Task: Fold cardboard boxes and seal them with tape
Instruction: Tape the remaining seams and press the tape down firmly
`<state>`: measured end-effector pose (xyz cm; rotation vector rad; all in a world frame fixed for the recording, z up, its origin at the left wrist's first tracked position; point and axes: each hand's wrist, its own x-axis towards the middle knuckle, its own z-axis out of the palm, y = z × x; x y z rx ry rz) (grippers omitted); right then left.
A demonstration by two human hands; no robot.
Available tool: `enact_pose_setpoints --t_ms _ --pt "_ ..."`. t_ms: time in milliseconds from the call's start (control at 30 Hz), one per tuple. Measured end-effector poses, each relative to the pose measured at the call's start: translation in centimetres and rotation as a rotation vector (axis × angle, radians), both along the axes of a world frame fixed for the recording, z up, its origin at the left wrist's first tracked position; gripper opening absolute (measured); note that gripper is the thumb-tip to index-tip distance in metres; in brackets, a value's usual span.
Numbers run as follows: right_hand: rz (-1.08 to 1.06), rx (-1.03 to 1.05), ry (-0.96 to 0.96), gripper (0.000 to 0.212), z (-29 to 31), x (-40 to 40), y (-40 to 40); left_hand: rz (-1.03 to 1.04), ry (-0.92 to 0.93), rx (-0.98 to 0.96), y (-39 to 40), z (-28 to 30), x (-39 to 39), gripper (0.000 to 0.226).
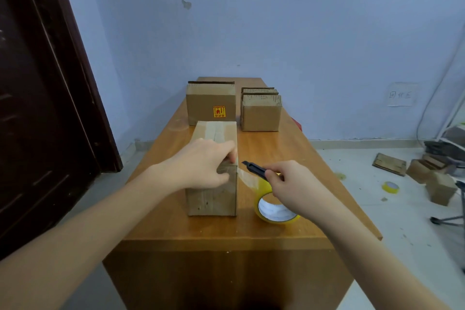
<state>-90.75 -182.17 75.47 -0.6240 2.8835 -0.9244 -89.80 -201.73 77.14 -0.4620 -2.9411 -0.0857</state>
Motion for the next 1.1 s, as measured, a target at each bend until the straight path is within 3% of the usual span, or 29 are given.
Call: enact_pose_setpoints --t_ms 300,533,733,933,1100 --pt "0.016 0.004 0.026 0.036 -0.3 1.6 -0.5 -0.008 -0.037 -0.016 -0.1 0.2 -0.1 0.020" --pt "0.056 0.003 0.050 0.023 -0.8 3.8 0.0 -0.015 -0.054 -0.005 -0.3 0.2 -0.2 0.022" --pt "0.097 0.017 0.041 0.032 -1.1 4.6 0.0 -0.031 -0.058 0.014 -0.4 0.2 -0.2 0.022" --pt "0.063 -0.219 -0.077 0.035 -0.2 4.1 2.2 -0.036 -0.063 0.036 -0.5 0.2 -0.2 0.021" --pt "-0.173 -0.349 -0.037 0.039 -1.1 0.9 5.4 -0.033 -0.048 0.034 -0.5 0.0 -0.1 0.024"
